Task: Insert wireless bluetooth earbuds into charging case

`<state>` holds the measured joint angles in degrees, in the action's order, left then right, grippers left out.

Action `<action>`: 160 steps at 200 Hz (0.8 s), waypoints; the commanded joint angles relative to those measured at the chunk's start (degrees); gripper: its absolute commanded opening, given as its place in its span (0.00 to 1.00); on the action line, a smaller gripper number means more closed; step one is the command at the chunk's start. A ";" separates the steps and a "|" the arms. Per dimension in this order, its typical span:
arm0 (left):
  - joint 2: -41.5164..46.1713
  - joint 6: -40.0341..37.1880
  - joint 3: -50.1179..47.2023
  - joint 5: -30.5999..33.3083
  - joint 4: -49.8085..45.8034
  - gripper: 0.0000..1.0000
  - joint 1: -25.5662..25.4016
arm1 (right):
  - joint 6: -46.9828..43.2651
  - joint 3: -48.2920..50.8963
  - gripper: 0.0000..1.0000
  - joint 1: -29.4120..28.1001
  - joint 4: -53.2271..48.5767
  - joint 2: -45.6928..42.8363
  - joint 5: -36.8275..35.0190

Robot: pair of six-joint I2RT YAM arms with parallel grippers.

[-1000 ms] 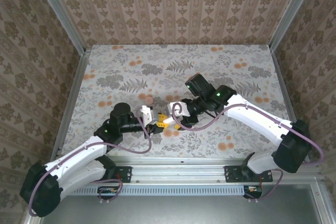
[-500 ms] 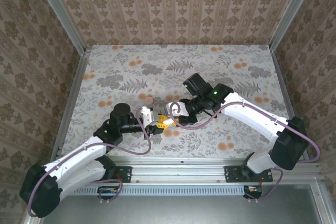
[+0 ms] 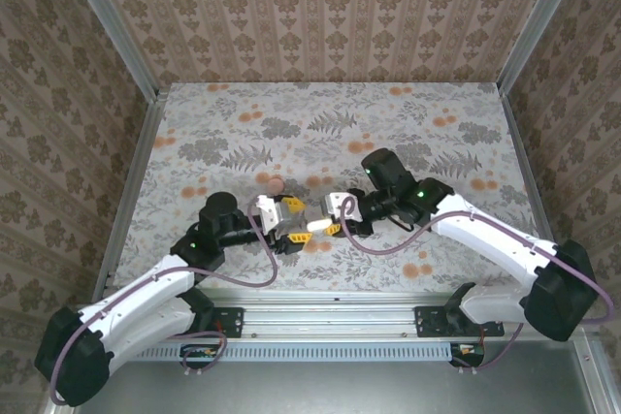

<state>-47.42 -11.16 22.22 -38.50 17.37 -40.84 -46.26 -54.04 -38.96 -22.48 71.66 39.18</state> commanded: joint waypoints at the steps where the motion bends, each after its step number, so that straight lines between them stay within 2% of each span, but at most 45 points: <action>1: 0.83 1.04 -1.20 1.37 2.67 0.68 0.06 | 7.40 4.08 0.14 1.22 10.72 -3.19 5.37; 50: 0.74 2.11 -1.76 0.94 3.79 0.68 0.15 | 13.91 8.51 0.14 2.05 18.20 -5.12 8.67; 160: 0.39 2.28 -1.39 -0.62 3.74 0.66 0.17 | 17.56 9.01 0.14 2.05 23.77 -3.28 10.85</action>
<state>-47.40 -9.85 21.28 -37.71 19.77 -40.84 -30.17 -45.52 -37.21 -1.43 67.96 47.22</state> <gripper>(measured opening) 0.665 0.212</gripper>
